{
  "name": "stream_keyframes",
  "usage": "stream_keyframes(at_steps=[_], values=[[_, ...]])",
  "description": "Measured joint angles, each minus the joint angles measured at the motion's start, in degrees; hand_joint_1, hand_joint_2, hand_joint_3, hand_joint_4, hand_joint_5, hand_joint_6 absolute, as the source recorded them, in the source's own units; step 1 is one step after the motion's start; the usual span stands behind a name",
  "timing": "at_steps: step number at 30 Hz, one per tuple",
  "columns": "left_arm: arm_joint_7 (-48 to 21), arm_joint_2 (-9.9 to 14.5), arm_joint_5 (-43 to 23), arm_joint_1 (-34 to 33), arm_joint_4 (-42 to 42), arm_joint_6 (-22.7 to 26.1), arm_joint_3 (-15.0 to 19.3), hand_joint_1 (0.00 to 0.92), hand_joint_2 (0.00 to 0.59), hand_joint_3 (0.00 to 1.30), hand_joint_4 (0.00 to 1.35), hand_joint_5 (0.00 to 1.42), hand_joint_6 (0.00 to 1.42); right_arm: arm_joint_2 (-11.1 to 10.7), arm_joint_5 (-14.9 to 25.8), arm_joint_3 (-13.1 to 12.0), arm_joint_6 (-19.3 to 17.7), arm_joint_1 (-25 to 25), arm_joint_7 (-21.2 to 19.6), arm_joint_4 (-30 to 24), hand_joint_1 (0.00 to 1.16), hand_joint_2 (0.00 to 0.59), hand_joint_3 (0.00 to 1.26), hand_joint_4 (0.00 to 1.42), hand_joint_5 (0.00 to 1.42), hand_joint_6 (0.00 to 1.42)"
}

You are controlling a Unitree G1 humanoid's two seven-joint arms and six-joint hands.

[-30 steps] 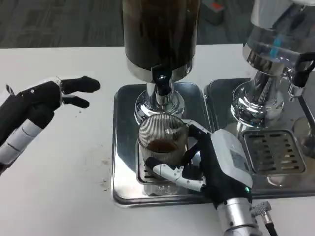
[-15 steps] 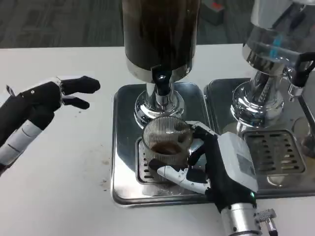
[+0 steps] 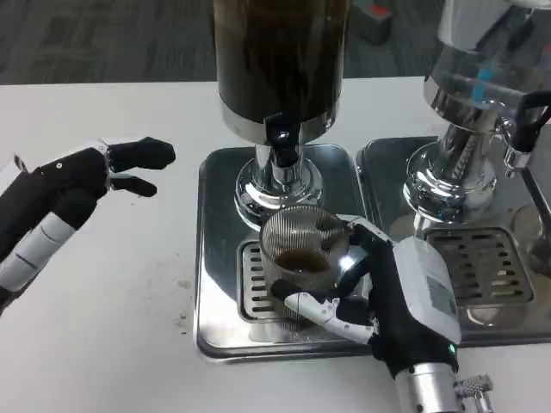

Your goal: Grasp the cup under the faucet to collect the drink, then remove the cup.

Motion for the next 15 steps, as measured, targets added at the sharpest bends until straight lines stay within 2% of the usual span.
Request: stream_keyframes(at_steps=[15], values=[[0.0,0.0,1.1,-0.9,1.7,0.0,-0.2,0.0,0.131,0.33,0.28,0.25,0.43,0.1,0.5,-1.0,-2.8,0.7,-2.6,-0.1,0.58,0.171,0.5,0.69,0.89,1.29]])
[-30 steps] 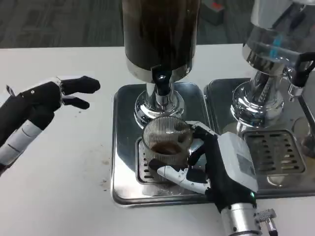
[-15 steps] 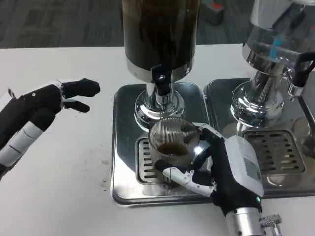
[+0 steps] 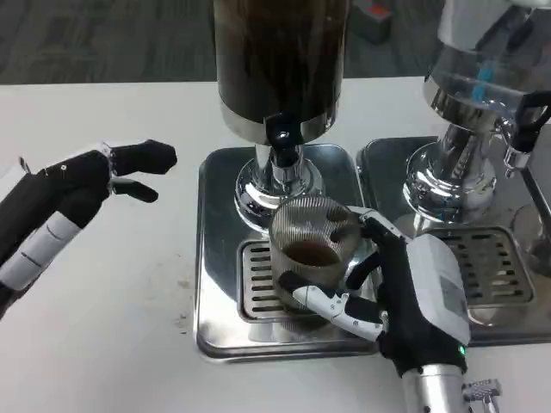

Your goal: Grasp the cup under the faucet to collect the drink, then remove the cup.

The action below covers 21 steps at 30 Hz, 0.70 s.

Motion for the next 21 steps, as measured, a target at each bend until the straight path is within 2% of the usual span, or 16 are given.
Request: stream_keyframes(at_steps=[7,21], values=[[-0.1,-0.1,0.6,-0.4,1.8,-0.1,-0.8,0.0,0.131,0.33,0.28,0.25,0.43,0.0,0.1,-0.6,0.0,1.3,-0.1,-1.5,0.6,0.191,0.52,0.71,0.9,1.29],[-0.6,-0.1,1.0,-1.6,4.7,-2.2,-2.4,0.0,0.127,0.32,0.28,0.25,0.41,-0.2,0.2,-2.8,-0.6,4.6,-0.2,-7.2,0.63,0.195,0.53,0.71,0.92,1.29]])
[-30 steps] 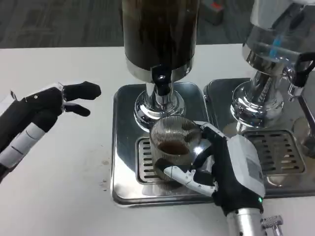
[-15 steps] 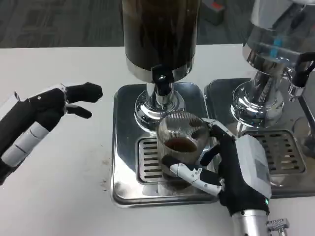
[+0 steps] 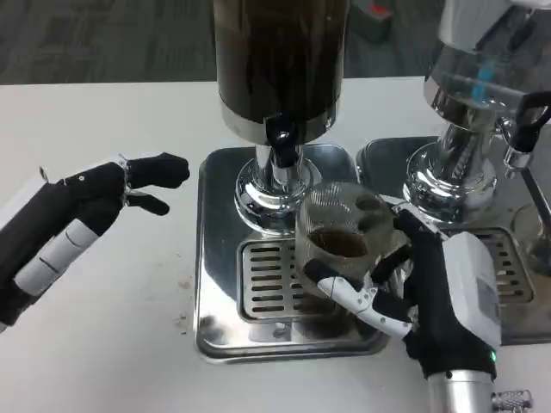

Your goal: Grasp the cup under the faucet to collect the drink, then remove the cup.

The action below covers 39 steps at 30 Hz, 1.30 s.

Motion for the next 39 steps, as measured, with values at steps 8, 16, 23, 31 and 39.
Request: stream_keyframes(at_steps=[8,16,23,31,39], values=[[0.0,-0.1,1.9,0.0,1.2,-1.3,-1.3,0.0,0.126,0.32,0.27,0.25,0.41,-0.2,0.5,-1.2,0.0,2.4,0.5,-2.6,0.65,0.195,0.55,0.71,0.93,1.3],[0.0,0.1,3.4,0.3,1.7,-4.3,-1.7,0.0,0.126,0.3,0.23,0.22,0.4,-0.9,0.5,-1.6,0.0,4.7,2.5,-6.4,0.66,0.197,0.55,0.71,0.93,1.3],[0.1,1.8,6.1,1.6,1.7,-8.3,-1.9,0.0,0.12,0.28,0.2,0.2,0.37,-1.7,0.5,-2.1,0.1,6.8,4.1,-8.9,0.66,0.199,0.55,0.71,0.93,1.3],[0.7,4.5,9.1,2.9,3.0,-15.2,-1.9,0.0,0.125,0.22,0.11,0.13,0.31,-2.1,0.5,-2.8,0.1,8.9,5.7,-12.4,0.66,0.2,0.55,0.71,0.93,1.3],[3.4,8.6,13.4,3.8,4.9,-23.0,-2.0,0.0,0.125,0.2,0.06,0.08,0.28,-2.1,0.5,-3.8,0.2,10.3,7.5,-14.0,0.67,0.202,0.55,0.71,0.93,1.3]])
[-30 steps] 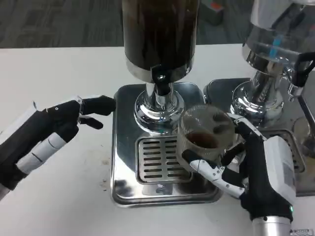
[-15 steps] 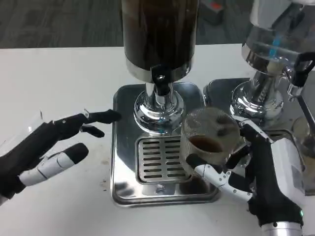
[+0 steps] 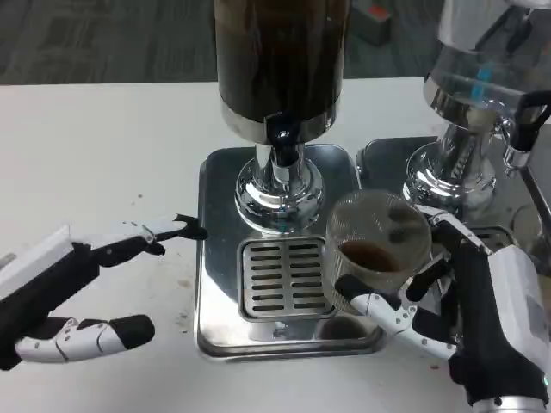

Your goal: Grasp the cup under the faucet to collect the drink, then remove the cup.

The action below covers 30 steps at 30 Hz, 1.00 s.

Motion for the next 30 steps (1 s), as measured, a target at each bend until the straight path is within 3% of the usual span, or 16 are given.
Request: stream_keyframes(at_steps=[13,30], values=[[3.7,6.4,4.3,0.7,3.2,-9.7,-3.8,0.0,0.123,0.15,0.0,0.0,0.22,-0.2,0.0,-1.1,0.0,1.5,1.8,-2.0,0.69,0.202,0.55,0.7,0.95,1.3],[8.5,9.5,6.2,1.4,5.1,-16.2,-7.6,0.0,0.127,0.1,0.0,0.0,0.19,-1.2,0.0,-2.2,-0.1,5.7,3.1,-6.3,0.7,0.207,0.55,0.71,0.95,1.3]])
